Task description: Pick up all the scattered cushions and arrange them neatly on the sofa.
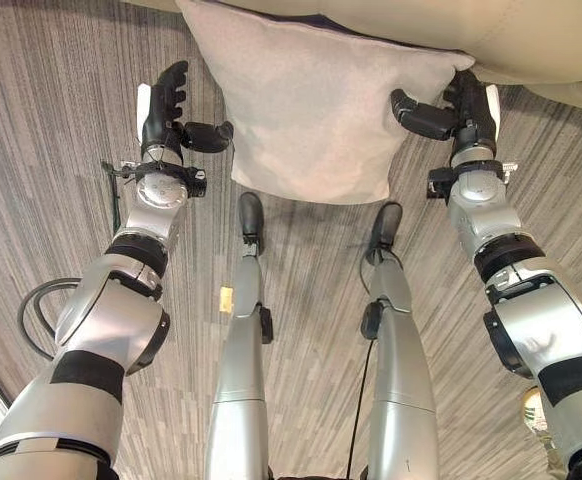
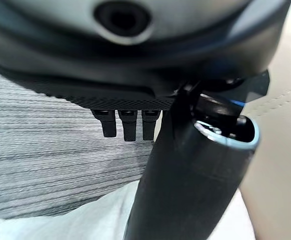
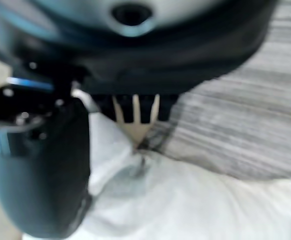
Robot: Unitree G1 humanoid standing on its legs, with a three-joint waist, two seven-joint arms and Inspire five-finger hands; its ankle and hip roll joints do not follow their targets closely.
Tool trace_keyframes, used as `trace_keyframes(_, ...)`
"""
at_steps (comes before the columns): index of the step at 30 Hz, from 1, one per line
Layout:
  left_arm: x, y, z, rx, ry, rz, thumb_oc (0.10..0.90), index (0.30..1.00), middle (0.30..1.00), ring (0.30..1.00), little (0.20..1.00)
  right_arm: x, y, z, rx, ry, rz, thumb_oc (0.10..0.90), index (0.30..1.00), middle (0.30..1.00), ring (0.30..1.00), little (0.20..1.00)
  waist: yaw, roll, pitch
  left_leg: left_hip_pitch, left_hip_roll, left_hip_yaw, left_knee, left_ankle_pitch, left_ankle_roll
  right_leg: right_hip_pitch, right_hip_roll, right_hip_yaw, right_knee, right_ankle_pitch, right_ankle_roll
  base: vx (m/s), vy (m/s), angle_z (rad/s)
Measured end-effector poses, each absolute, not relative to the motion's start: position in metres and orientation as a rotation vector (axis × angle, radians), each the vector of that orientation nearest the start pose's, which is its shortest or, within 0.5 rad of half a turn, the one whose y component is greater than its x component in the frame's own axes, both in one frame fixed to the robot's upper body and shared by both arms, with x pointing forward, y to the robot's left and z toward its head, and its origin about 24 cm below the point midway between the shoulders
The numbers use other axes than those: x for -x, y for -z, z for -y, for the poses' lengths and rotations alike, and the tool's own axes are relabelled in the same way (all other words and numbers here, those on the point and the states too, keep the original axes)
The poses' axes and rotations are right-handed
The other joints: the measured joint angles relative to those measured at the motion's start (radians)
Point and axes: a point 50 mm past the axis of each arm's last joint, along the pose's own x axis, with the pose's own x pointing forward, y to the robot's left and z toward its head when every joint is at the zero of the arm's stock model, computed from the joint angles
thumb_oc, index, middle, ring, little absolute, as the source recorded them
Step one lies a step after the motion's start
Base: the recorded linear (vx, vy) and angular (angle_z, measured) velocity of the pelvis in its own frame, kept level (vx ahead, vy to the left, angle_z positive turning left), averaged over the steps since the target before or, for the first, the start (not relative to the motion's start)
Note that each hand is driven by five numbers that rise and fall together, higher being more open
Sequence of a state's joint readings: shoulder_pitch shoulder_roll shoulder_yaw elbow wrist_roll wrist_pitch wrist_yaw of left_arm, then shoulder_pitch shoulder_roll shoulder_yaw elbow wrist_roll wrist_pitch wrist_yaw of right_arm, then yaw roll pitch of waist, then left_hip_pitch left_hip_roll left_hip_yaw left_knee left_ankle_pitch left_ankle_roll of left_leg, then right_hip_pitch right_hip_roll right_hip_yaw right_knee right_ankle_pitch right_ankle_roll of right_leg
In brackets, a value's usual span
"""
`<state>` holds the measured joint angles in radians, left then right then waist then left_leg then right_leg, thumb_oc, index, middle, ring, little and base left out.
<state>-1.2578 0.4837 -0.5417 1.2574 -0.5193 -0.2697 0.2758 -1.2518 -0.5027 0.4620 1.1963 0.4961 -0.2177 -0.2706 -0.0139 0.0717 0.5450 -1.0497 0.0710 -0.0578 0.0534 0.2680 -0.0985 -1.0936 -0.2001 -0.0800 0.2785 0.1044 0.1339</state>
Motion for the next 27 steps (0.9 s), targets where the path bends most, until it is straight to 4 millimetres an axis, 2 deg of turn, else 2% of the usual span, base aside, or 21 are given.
trace_keyframes(3,-0.422,-0.228,-0.206,-0.257,-0.261,0.27,0.8,0.9,0.9,0.9,0.9,-0.42,-0.234,0.212,0.249,0.277,0.269,0.8,0.9,0.9,0.9,0.9,-0.001,0.0,0.0,-0.006,0.0,-0.001,-0.001,0.001,0.0,-0.006,0.001,0.001,-0.001,0.0,0.001,0.04,0.015,-0.01)
trace_keyframes(7,-0.423,-0.236,-0.2,-0.219,-0.232,0.288,0.8,0.9,0.9,0.9,0.9,-0.42,-0.247,0.208,0.232,0.264,0.317,0.8,0.9,0.9,0.9,0.9,-0.002,-0.002,-0.005,-0.053,0.0,-0.001,-0.003,0.005,0.0,-0.053,0.001,0.001,0.0,0.003,0.001,0.0,0.0,0.0)
trace_keyframes(10,-0.424,-0.232,-0.195,-0.215,-0.222,0.276,0.8,0.9,0.9,0.9,0.9,-0.42,-0.247,0.206,0.224,0.258,0.322,0.8,0.9,0.9,0.9,0.9,-0.002,-0.003,-0.005,-0.056,0.0,-0.003,-0.002,0.006,0.0,-0.056,-0.003,0.001,0.0,0.003,0.001,0.0,0.0,0.0)
trace_keyframes(15,-0.425,-0.236,-0.19,-0.189,-0.214,0.287,0.8,0.9,0.9,0.9,0.9,-0.421,-0.249,0.206,0.219,0.257,0.325,0.8,0.9,0.9,0.9,0.9,-0.002,-0.003,-0.005,-0.057,0.001,-0.005,-0.001,0.005,0.0,-0.057,-0.002,0.001,0.0,0.003,0.001,0.01,-0.033,-0.01)
trace_keyframes(16,-0.427,-0.241,-0.185,-0.195,-0.191,0.273,0.8,0.9,0.9,0.9,0.9,-0.427,-0.255,0.19,0.32,0.183,0.273,0.8,0.9,0.9,0.9,0.9,0.013,-0.009,0.003,-0.048,0.003,-0.003,0.016,0.005,-0.003,-0.049,0.0,-0.008,0.027,-0.011,0.026,0.01,-0.06,-0.05)
trace_keyframes(17,-0.429,-0.234,-0.182,-0.223,-0.168,0.198,0.8,0.9,0.9,0.9,0.9,-0.432,-0.254,0.191,0.438,0.148,0.11,0.8,0.9,0.9,0.9,0.9,-0.009,-0.027,0.0,-0.062,0.011,-0.008,0.049,-0.006,-0.015,-0.062,-0.001,-0.008,0.065,-0.027,0.043,0.04,0.135,0.21)
trace_keyframes(18,-0.424,-0.223,-0.145,-0.07,-0.032,0.266,0.8,0.9,0.9,0.9,0.9,-0.421,-0.237,0.202,0.073,0.093,0.244,0.8,0.9,0.9,0.9,0.9,0.006,-0.029,-0.038,-0.085,-0.01,-0.045,0.088,-0.016,-0.017,-0.083,-0.02,-0.006,0.091,-0.056,-0.003,0.06,0.099,0.35)
trace_keyframes(19,-0.419,-0.213,-0.126,0.017,0.005,0.294,0.8,0.9,0.9,0.9,0.9,-0.412,-0.209,0.216,-0.075,0.138,0.287,0.8,0.9,0.9,0.9,0.9,0.022,-0.034,-0.064,-0.102,-0.014,-0.053,0.098,-0.021,-0.009,-0.095,-0.017,-0.013,0.095,-0.055,-0.002,0.03,0.057,0.29)
trace_keyframes(20,-0.42,-0.208,-0.126,-0.039,0.013,0.279,0.8,0.9,0.9,0.9,0.9,-0.41,-0.192,0.216,-0.032,0.124,0.26,0.8,0.9,0.9,0.9,0.9,0.026,-0.04,-0.091,-0.131,-0.014,-0.043,0.101,-0.054,-0.006,-0.112,-0.011,-0.008,0.094,-0.067,0.008,0.0,0.0,0.04)
trace_keyframes(22,-0.424,-0.218,-0.136,-0.066,-0.019,0.28,0.8,0.9,0.9,0.9,0.9,-0.41,-0.182,0.221,0.045,0.125,0.194,0.8,0.9,0.9,0.9,0.9,-0.016,-0.048,-0.095,-0.187,-0.022,-0.036,0.102,-0.054,-0.005,-0.166,-0.016,0.008,0.084,-0.048,0.021,0.01,0.031,-0.02)
trace_keyframes(24,-0.426,-0.239,-0.137,-0.071,-0.039,0.332,0.8,0.9,0.9,0.9,0.9,-0.411,-0.187,0.223,0.044,0.165,0.205,0.8,0.9,0.9,0.9,0.9,-0.044,-0.048,-0.094,-0.25,-0.034,-0.028,0.119,-0.034,0.007,-0.215,-0.023,0.026,0.061,-0.01,0.023,0.04,0.134,-0.04)
trace_keyframes(26,-0.427,-0.258,-0.135,-0.066,-0.054,0.366,0.8,0.9,0.9,0.9,0.9,-0.416,-0.202,0.205,0.046,0.142,0.244,0.8,0.9,0.9,0.9,0.9,-0.061,-0.053,-0.085,-0.266,-0.033,-0.017,0.121,-0.035,0.009,-0.217,-0.019,0.03,0.022,0.014,0.024,0.09,0.162,-0.11)
trace_keyframes(27,-0.427,-0.265,-0.131,-0.019,-0.064,0.376,0.8,0.9,0.9,0.9,0.9,-0.419,-0.217,0.185,0.042,0.102,0.289,0.8,0.9,0.9,0.9,0.9,-0.064,-0.06,-0.082,-0.266,-0.029,-0.003,0.122,-0.038,0.013,-0.213,-0.014,0.044,-0.012,0.034,0.026,0.08,0.119,-0.15)
